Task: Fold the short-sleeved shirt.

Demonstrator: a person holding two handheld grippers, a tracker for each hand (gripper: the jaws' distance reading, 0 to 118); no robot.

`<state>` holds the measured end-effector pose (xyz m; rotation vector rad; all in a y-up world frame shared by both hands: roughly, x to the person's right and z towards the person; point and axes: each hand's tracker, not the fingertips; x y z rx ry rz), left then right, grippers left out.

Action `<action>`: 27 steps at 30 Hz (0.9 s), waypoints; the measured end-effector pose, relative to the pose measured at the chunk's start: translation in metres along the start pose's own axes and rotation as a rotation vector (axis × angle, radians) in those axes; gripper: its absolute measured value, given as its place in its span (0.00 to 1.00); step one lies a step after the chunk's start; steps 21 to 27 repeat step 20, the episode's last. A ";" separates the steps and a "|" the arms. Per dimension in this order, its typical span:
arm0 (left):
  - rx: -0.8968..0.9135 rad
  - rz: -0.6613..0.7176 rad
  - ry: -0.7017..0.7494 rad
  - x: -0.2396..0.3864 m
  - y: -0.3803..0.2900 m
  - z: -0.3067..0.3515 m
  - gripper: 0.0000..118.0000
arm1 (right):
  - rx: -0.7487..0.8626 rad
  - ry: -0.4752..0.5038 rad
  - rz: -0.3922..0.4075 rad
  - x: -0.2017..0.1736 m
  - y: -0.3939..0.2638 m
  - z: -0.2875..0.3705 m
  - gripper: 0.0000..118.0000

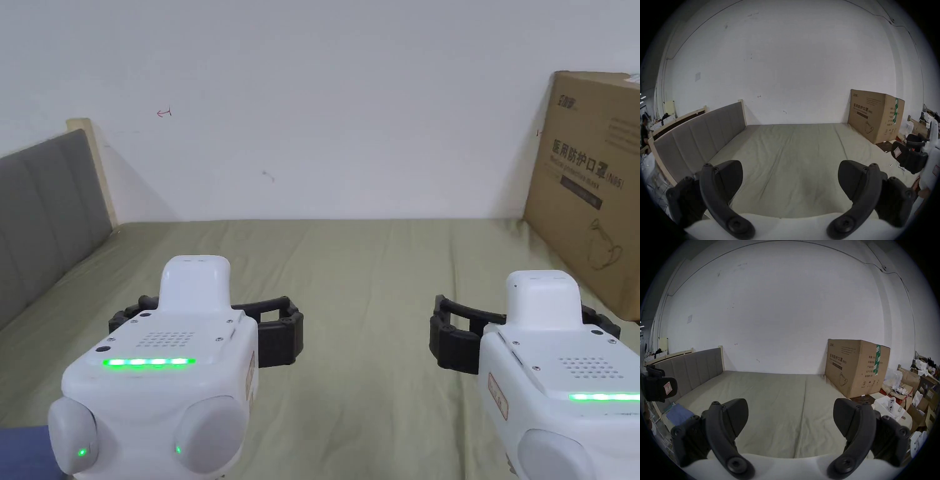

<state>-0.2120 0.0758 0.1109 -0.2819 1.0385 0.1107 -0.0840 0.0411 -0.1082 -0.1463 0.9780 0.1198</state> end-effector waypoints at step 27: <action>0.001 0.002 0.058 -0.003 0.001 -0.006 0.99 | -0.033 0.012 -0.016 0.003 -0.007 -0.003 0.91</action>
